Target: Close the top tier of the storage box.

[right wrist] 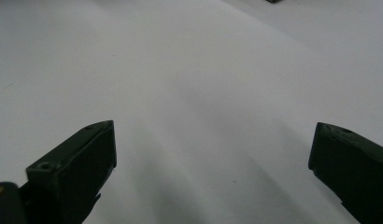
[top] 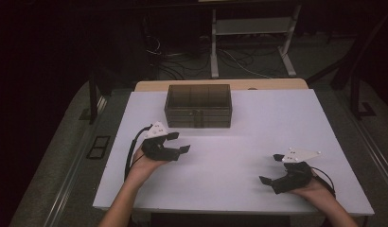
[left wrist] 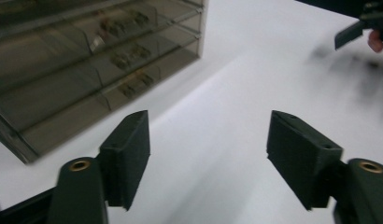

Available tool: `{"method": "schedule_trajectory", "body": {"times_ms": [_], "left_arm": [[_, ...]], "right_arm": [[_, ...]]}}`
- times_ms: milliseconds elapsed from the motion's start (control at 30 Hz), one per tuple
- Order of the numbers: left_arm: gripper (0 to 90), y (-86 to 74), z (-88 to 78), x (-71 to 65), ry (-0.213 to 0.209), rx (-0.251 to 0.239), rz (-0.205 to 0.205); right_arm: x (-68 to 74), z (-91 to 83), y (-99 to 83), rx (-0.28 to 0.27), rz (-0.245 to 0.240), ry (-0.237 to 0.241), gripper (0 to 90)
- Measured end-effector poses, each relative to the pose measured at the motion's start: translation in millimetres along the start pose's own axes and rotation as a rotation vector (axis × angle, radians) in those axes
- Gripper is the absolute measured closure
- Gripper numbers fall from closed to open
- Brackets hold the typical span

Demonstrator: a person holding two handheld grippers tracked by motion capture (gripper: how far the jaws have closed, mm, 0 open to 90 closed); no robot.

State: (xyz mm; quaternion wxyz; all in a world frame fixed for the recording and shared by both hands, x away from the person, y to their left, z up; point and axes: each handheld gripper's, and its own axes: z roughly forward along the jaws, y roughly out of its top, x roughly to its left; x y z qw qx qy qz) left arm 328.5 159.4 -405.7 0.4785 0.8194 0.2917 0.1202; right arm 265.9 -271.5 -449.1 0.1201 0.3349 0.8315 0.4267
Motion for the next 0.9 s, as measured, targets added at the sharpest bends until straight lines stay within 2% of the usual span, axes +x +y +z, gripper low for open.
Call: {"method": "schedule_trajectory", "body": {"times_ms": [200,467,633,733,900], "left_arm": [[19.1,-14.2,-1.0,-7.6,0.000,0.024,-0.006],[11.3,-31.5,-10.0,-18.2,0.009,0.016,-0.026],[0.0,-41.1,-2.9,-23.1,-0.009,0.058,-0.029],[0.0,-42.3,0.0,-23.5,-0.008,0.069,-0.026],[0.0,-42.0,0.6,-23.8,-0.009,0.060,-0.019]], "right_arm": [[0.1,0.5,0.1,0.000,0.003,-0.004,0.4],[1.0,0.7,-0.5,0.005,0.005,-0.008,0.4],[1.6,0.3,-0.8,0.003,0.008,-0.014,0.4],[1.9,-0.1,-0.9,0.001,0.004,-0.015,0.4],[1.6,-0.3,-1.2,0.004,0.005,-0.013,0.4]]}}
